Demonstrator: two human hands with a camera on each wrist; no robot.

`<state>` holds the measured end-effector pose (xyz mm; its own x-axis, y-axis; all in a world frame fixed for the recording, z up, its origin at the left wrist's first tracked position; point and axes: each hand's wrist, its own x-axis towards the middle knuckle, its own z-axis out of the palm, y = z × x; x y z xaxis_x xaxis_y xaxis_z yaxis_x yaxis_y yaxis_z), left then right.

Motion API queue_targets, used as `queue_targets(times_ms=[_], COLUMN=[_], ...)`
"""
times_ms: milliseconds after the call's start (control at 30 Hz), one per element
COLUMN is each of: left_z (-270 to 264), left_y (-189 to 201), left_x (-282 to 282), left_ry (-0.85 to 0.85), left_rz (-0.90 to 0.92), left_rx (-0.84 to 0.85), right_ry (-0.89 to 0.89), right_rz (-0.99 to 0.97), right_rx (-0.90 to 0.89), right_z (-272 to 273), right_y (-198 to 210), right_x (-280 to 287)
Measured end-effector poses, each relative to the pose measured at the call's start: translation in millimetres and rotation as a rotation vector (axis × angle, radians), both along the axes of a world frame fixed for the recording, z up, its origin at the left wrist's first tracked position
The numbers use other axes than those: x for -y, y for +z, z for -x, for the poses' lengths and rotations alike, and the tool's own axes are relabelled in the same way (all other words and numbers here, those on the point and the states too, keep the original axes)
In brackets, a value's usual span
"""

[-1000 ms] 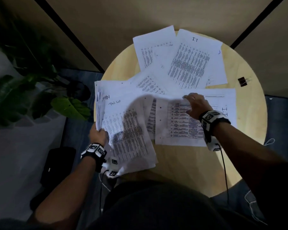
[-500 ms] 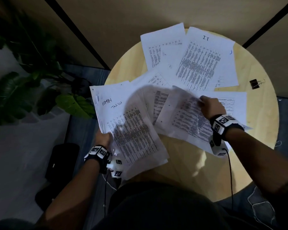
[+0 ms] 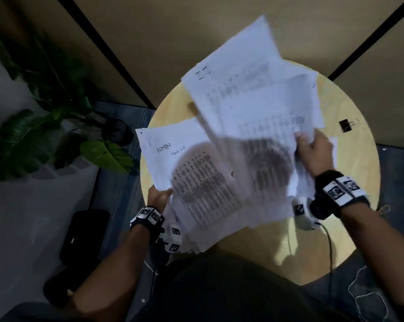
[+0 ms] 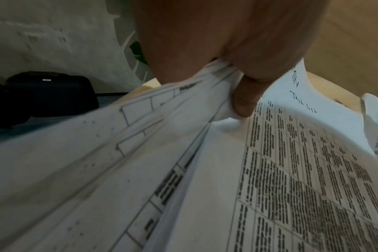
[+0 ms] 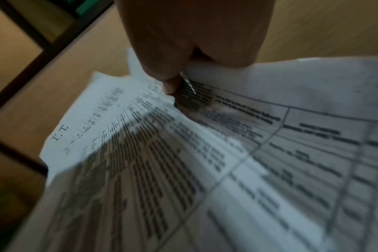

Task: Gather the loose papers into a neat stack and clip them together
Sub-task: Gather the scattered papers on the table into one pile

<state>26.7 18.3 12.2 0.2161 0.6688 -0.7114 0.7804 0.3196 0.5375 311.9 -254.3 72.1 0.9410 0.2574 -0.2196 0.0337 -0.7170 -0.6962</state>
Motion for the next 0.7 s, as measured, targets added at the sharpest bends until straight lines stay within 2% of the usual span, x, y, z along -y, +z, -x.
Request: queue_targets(times_ms=[67, 133, 233, 267, 333, 400, 467, 500, 567, 600, 667, 700], left_z=[1, 3, 10, 10, 11, 4, 4, 5, 7, 8, 16, 15], left_y=[-6, -12, -28, -23, -30, -14, -18, -25, -35, -37, -68, -66], left_x=[5, 10, 13, 17, 16, 21, 18, 16, 14, 16, 13, 14], left_ry=[0.015, 0.061, 0.196, 0.246, 0.305, 0.279, 0.215, 0.179, 0.126, 0.128, 0.119, 0.099], left_rz=[0.054, 0.104, 0.296, 0.341, 0.317, 0.296, 0.214, 0.137, 0.068, 0.064, 0.029, 0.019], left_rx=[0.052, 0.128, 0.257, 0.303, 0.323, 0.308, 0.255, 0.207, 0.149, 0.129, 0.081, 0.046], right_ry=[0.1, 0.244, 0.279, 0.293, 0.296, 0.301, 0.308, 0.302, 0.275, 0.278, 0.317, 0.334], right_rz=[0.16, 0.236, 0.273, 0.294, 0.369, 0.445, 0.477, 0.46, 0.354, 0.293, 0.17, 0.119], right_rx=[-0.094, -0.117, -0.236, -0.266, -0.301, -0.188, 0.03, 0.1, 0.1, 0.049, -0.078, -0.143], right_z=[26, 56, 90, 98, 110, 119, 121, 118, 110, 105, 98, 97], right_y=[-13, -28, -51, -59, -70, -75, -75, -73, -69, -69, -70, -70], right_x=[-12, -23, -36, -39, -44, -46, -47, -50, -60, -66, -80, -86])
